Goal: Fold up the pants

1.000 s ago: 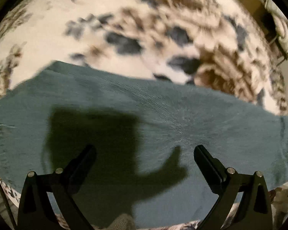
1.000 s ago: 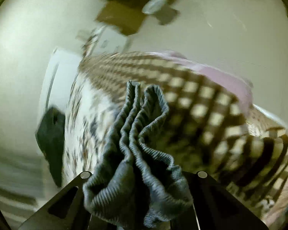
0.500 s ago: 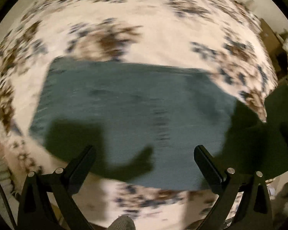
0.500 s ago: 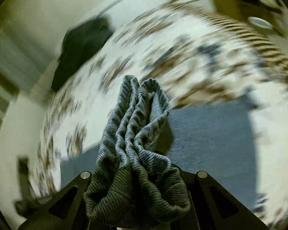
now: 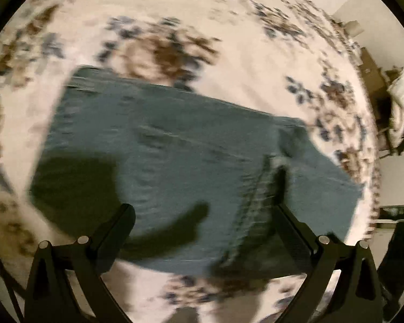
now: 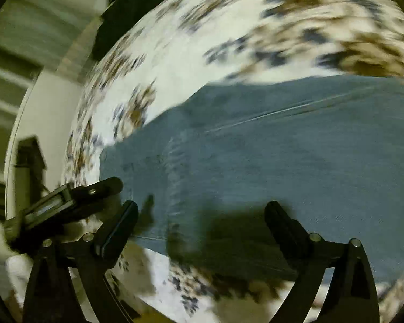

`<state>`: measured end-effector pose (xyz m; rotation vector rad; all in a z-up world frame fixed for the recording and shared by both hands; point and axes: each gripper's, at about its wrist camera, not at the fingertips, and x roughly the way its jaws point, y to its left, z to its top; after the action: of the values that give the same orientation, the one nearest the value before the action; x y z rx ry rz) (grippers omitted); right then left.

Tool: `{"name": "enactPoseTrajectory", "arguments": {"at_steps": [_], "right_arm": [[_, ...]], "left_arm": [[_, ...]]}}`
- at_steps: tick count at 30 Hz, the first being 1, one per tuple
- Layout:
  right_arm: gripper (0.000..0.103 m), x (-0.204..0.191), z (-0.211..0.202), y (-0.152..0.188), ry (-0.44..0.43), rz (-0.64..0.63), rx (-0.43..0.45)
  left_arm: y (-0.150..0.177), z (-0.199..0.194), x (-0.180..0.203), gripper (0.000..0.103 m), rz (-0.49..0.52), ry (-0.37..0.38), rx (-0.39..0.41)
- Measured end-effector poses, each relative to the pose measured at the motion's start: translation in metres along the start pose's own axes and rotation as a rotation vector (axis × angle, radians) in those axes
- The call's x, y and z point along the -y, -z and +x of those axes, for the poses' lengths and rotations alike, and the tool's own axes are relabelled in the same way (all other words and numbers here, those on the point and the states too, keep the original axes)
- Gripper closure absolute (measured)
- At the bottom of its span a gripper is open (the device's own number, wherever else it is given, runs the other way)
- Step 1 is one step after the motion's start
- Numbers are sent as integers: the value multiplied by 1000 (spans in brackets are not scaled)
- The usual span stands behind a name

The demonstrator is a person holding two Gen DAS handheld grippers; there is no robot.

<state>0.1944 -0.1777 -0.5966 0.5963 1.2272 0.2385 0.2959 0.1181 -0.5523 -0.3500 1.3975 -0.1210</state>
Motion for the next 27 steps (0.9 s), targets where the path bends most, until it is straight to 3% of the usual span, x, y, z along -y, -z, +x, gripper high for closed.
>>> {"name": "enactPoseTrajectory", "arguments": {"at_steps": [3, 5, 6, 7, 9, 10, 15, 18, 19, 20, 23, 25, 27], "right_arm": [[6, 38, -31, 5, 103, 64, 29], [6, 66, -39, 10, 153, 118, 18], [6, 77, -38, 10, 177, 145, 9], [6, 90, -40, 12, 193, 177, 5], [6, 108, -42, 14, 212, 216, 6], [6, 117, -45, 12, 232, 230, 10], [6, 125, -36, 9, 284, 227, -11], [6, 115, -36, 5, 279, 216, -24], [6, 110, -37, 5, 266, 212, -25], [6, 106, -38, 4, 258, 208, -27], [6, 86, -39, 3, 213, 196, -51], [6, 72, -34, 4, 176, 188, -76], [6, 60, -28, 4, 166, 171, -97]], "left_arm": [[-9, 36, 25, 0, 1, 66, -97], [-11, 62, 43, 2, 44, 54, -141], [-11, 71, 53, 8, 82, 42, -140], [-10, 76, 63, 17, 136, 12, -113], [-5, 75, 78, 75, 240, -85, -50], [-5, 72, 78, 84, 253, -77, -25], [-9, 79, 64, 80, 219, -70, -32], [-6, 61, 60, 77, 172, -35, -23], [0, 42, 53, 76, 124, 7, 10], [5, 29, 44, 70, 80, 50, 38], [31, -10, -6, 17, -130, 224, 96], [51, -19, -47, 15, -289, 327, 92], [65, -20, -82, 15, -432, 319, 105]]}}
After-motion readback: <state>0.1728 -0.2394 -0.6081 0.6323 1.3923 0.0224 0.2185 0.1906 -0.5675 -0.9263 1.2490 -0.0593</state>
